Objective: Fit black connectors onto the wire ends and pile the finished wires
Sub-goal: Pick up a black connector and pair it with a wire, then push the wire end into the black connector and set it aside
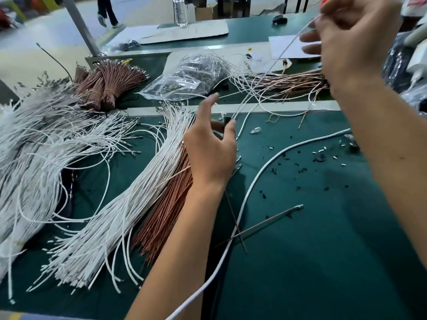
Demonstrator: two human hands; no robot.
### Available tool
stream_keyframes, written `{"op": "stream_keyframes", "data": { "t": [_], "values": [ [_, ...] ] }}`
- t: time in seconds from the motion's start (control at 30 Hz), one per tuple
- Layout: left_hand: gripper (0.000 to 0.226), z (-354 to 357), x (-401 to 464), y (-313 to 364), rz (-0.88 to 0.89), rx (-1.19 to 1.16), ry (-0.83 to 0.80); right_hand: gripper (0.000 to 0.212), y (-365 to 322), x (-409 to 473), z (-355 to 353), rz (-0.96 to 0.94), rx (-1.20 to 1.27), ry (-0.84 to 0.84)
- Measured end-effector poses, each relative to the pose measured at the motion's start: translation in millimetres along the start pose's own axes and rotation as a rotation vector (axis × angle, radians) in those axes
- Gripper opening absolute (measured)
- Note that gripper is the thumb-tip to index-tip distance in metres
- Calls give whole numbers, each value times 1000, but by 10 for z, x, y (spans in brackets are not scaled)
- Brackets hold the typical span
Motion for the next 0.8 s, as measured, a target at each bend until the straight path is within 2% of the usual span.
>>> {"op": "stream_keyframes", "data": {
  "t": [0.1, 0.17, 0.3, 0.4, 0.47, 0.57, 0.67, 0.73, 0.8],
  "values": [
    [39, -10, -11, 79, 172, 69, 91, 11, 78, 49, -179, 60, 44, 31],
    [32, 24, -10, 71, 183, 67, 56, 13, 164, 29, -230, 90, 58, 13],
    [20, 186, -31, -17, 63, 56, -248, 11, 391, -23, -283, 201, 143, 18],
    [15, 321, -109, -34, -162, -225, -432, 10, 520, -20, -332, 264, 158, 63],
    [16, 375, -145, -26, -275, -399, -498, 11, 572, -52, -332, 253, 104, 43],
    [15, 419, -166, -35, -286, -414, -535, 12, 638, -151, -307, 257, -42, -88],
    [13, 415, -161, -103, -307, -313, -463, 28, 697, -237, -334, 197, -398, -239],
    [11, 390, -144, -161, -354, -290, -376, 6, 640, -321, -322, 175, -629, -366],
    [8, 356, -123, -197, -377, -275, -293, 31, 588, -489, -216, 239, -767, -548]
  ]
}}
Point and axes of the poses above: each hand's wrist, its own x-axis towards the middle knuckle, its own z-axis out of the palm, y = z × x, the point moved 4 cm from there along x, towards the middle knuckle, and after that the axes turned 2 degrees about -x, right-handed, at the moved point
